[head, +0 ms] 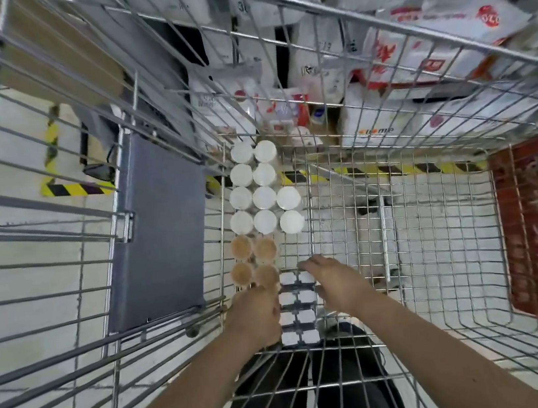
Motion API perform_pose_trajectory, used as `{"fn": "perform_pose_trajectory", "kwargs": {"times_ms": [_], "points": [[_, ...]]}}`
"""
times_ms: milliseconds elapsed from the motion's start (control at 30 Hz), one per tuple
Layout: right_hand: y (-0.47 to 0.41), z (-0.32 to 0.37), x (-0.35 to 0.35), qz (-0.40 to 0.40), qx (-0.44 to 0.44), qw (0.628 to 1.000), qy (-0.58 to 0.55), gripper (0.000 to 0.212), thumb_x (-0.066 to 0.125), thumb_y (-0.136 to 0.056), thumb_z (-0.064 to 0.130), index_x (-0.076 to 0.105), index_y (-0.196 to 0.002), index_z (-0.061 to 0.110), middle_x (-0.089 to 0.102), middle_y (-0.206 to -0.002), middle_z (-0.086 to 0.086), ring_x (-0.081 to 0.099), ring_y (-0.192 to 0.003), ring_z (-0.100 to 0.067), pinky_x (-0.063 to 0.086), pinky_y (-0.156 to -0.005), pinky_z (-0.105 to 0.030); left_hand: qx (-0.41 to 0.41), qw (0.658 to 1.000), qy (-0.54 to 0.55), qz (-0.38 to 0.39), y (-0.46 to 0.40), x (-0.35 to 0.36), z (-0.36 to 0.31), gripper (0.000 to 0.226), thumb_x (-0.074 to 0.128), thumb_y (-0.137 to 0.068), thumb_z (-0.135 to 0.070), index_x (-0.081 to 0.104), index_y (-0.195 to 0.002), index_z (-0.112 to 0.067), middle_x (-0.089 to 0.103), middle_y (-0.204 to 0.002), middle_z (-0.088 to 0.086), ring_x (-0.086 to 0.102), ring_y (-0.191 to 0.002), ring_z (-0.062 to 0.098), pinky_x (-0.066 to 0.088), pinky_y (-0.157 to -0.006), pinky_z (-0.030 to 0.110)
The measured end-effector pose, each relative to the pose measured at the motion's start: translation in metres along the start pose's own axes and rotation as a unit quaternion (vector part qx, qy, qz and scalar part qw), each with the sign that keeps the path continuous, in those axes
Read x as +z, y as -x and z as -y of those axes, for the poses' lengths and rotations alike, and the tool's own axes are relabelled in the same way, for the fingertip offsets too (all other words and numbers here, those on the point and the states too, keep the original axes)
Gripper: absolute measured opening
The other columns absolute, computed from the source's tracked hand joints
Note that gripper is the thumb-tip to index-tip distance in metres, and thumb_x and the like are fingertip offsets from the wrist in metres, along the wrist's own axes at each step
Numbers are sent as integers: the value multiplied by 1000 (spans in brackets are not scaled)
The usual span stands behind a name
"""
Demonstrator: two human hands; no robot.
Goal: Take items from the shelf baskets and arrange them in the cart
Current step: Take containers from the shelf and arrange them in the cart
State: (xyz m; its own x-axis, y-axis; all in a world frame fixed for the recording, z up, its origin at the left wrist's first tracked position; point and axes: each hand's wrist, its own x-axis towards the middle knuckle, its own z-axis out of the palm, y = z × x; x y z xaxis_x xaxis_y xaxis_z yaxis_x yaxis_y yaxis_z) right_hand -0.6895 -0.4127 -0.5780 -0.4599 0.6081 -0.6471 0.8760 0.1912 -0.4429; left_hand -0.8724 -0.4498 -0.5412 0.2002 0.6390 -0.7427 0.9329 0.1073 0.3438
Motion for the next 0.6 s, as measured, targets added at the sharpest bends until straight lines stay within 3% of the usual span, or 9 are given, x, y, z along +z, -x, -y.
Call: {"fn": "perform_pose_trajectory", "kwargs": {"times_ms": [267, 433, 500, 600], "points": [[3, -13, 0, -33, 21, 998, 56, 51, 60, -88, 15, 42, -135, 14, 52, -130, -5, 53, -113, -24, 47, -90, -33, 17, 1000, -16, -19, -13, 1, -3, 26, 45, -91, -13, 50, -116, -13, 60, -102, 5, 60, -88, 23, 52, -75, 40], [20, -33, -8, -62, 139, 988, -13, 38, 61, -88, 21, 46, -123, 16, 57, -116, -3, 58, -99, -21, 52, -79, -32, 28, 999, -23, 9, -26, 8, -13, 43, 52, -94, -32, 45, -135, -24, 51, -134, 3, 54, -116, 22, 46, -93, 40], [25, -41, -11, -56, 154, 986, -15, 35, 61, -88, 23, 46, -120, 15, 57, -115, -4, 58, -98, -23, 51, -76, -33, 36, 999, -35, 4, -29, 12, -17, 47, 54, -94, -33, 44, -138, -23, 50, -136, 4, 53, -118, 21, 42, -84, 28], [30, -48, -13, -40, 166, 985, -32, 35, 61, -89, 25, 46, -119, 14, 58, -114, -6, 58, -98, -24, 51, -75, -33, 34, 999, -35, -21, -32, 17, -19, 46, 57, -93, -32, 47, -138, -23, 56, -127, 2, 56, -111, 17, 35, -69, 22]]}}
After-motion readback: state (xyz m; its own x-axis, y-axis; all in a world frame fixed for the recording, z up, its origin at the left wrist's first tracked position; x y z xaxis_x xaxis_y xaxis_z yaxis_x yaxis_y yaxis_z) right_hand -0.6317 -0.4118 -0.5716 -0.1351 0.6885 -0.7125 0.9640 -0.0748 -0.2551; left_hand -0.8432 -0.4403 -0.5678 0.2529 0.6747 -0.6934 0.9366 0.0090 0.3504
